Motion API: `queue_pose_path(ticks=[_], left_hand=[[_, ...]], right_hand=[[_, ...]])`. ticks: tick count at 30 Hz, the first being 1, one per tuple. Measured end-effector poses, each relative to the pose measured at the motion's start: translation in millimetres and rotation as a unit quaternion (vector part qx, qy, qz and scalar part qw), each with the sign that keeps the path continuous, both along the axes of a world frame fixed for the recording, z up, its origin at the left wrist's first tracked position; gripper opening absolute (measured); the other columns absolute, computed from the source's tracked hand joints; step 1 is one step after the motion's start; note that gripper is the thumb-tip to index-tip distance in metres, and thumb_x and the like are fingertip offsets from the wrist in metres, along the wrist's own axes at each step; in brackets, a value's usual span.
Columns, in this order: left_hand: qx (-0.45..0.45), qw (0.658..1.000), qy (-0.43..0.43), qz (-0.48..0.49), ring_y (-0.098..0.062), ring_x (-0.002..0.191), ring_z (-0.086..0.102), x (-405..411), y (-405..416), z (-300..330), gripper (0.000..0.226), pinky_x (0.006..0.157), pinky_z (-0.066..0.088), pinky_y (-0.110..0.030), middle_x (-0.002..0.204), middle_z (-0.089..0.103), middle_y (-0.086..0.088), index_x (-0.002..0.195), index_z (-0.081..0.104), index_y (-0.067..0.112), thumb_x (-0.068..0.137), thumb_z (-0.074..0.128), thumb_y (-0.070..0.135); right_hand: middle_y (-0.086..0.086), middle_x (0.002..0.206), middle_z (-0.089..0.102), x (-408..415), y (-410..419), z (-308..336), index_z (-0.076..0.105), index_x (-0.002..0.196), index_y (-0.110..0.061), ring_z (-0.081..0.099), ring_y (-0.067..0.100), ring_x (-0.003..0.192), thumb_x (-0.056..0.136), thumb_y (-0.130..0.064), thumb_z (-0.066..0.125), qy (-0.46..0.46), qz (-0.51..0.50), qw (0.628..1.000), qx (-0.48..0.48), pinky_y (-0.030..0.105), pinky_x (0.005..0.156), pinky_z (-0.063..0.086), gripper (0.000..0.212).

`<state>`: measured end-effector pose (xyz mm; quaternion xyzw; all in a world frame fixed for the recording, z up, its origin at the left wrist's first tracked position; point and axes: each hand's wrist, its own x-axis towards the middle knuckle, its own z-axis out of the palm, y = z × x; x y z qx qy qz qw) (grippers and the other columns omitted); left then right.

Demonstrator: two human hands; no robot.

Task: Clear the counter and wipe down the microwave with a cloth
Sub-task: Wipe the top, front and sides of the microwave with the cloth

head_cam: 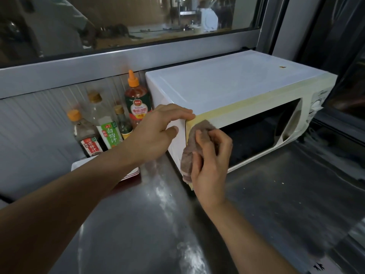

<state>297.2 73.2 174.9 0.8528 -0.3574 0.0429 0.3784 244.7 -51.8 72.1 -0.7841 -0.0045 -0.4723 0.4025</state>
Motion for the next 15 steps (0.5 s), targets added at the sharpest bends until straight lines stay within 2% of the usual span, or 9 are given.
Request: queue_pose_path(ticks=[2,5,8,10,12,15], left_hand=[[-0.007,1.0,-0.008,0.006,-0.016,0.125,0.046,0,-1,-3,0.051,0.106,0.037,-0.043,0.126,0.057,0.005,0.118,0.063,0.021,0.075,0.038,0.008],[-0.015,0.999,-0.026,0.013,-0.018,0.123,0.047,-1,-3,-7,0.048,0.105,0.038,-0.042,0.124,0.058,0.006,0.117,0.063,0.017,0.076,0.04,0.008],[0.002,0.998,-0.058,0.032,-0.017,0.118,0.049,-4,-8,-6,0.04,0.1,0.036,-0.023,0.12,0.059,0.003,0.113,0.064,0.014,0.08,0.042,0.012],[0.017,0.994,-0.092,0.049,-0.017,0.111,0.05,-5,-13,-4,0.033,0.092,0.033,-0.013,0.115,0.062,0.0,0.107,0.066,0.011,0.083,0.044,0.015],[0.023,0.988,-0.134,0.073,-0.019,0.107,0.052,-4,-20,-1,0.027,0.087,0.034,-0.016,0.109,0.064,-0.002,0.099,0.067,0.011,0.084,0.046,0.017],[0.029,0.981,-0.176,0.077,-0.024,0.108,0.053,-2,-39,6,0.025,0.09,0.039,-0.034,0.109,0.063,-0.004,0.098,0.067,0.012,0.084,0.047,0.018]], right_hand=[[0.006,0.118,0.049,-2,-5,-17,0.056,0.115,-0.018,0.049,0.025,0.106,0.085,-0.012,0.051,0.026,0.006,0.999,-0.031,0.028,0.089,0.038,0.031],[0.007,0.117,0.047,-10,-8,-37,0.052,0.115,-0.017,0.05,0.026,0.105,0.08,-0.003,0.057,0.039,0.01,0.997,-0.066,0.044,0.084,0.05,0.038],[0.005,0.12,0.044,-7,-9,-27,0.059,0.113,-0.01,0.05,0.016,0.109,0.087,-0.006,0.061,-0.005,0.004,0.999,-0.038,0.026,0.096,0.045,0.026],[0.004,0.12,0.046,-4,-10,-13,0.061,0.111,-0.008,0.052,0.018,0.109,0.091,-0.011,0.058,-0.016,0.018,1.0,-0.018,0.027,0.096,0.046,0.021],[0.003,0.121,0.046,-4,-13,-9,0.058,0.113,-0.012,0.055,0.024,0.107,0.096,-0.02,0.051,-0.034,0.039,0.998,-0.039,0.031,0.092,0.048,0.02],[0.005,0.121,0.046,0,-35,-14,0.058,0.114,-0.011,0.057,0.026,0.106,0.096,-0.018,0.048,-0.061,0.013,0.995,-0.077,0.027,0.091,0.048,0.021]])
